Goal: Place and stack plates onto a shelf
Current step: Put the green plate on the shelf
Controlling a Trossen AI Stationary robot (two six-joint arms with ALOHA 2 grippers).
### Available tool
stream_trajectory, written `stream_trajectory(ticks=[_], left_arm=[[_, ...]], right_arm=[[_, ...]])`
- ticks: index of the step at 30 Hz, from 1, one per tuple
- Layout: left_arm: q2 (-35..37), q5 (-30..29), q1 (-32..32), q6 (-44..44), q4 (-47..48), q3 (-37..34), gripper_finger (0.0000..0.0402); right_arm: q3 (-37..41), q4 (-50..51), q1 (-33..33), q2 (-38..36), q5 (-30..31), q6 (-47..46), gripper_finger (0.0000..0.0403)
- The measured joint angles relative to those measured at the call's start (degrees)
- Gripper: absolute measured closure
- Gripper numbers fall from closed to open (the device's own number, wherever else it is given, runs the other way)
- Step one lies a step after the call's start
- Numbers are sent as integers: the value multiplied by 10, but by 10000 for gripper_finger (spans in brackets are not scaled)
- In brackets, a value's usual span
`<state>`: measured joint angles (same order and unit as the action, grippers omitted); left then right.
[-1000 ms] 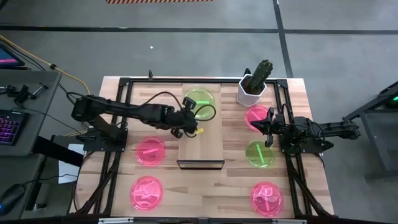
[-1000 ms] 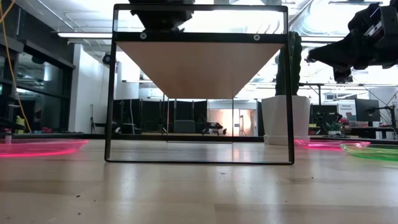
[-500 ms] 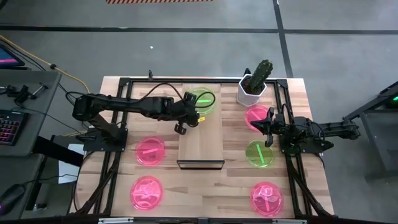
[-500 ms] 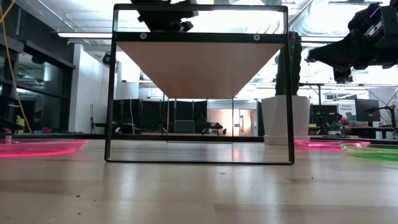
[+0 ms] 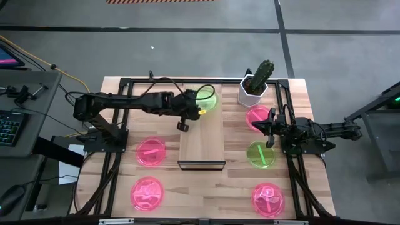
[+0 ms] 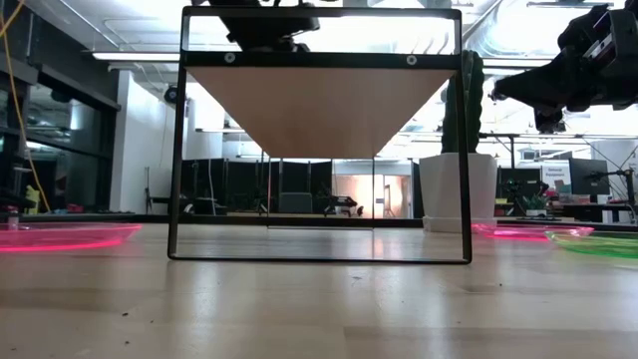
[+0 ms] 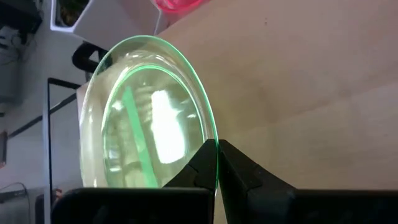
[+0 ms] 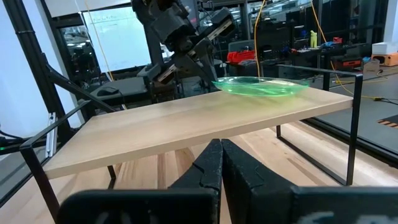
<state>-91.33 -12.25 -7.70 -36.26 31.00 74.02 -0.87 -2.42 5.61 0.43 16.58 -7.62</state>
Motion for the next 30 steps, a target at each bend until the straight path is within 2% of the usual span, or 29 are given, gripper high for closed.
stream_trajectory(ticks=[8, 17, 22, 27, 30], left_arm=[[0, 1, -2, 1, -18, 0, 400], [-32, -6, -2, 0, -9, 0, 363], [-45, -43, 1, 0, -12, 1, 340], [-37, -57, 8, -2, -7, 1, 324], [-28, -87, 12, -5, -3, 2, 317]], right_arm=[[0, 0, 0, 0, 0, 0, 402], [0, 0, 0, 0, 0, 0, 402], [0, 0, 0, 0, 0, 0, 402], [0, 0, 0, 0, 0, 0, 402], [0, 0, 0, 0, 0, 0, 402]])
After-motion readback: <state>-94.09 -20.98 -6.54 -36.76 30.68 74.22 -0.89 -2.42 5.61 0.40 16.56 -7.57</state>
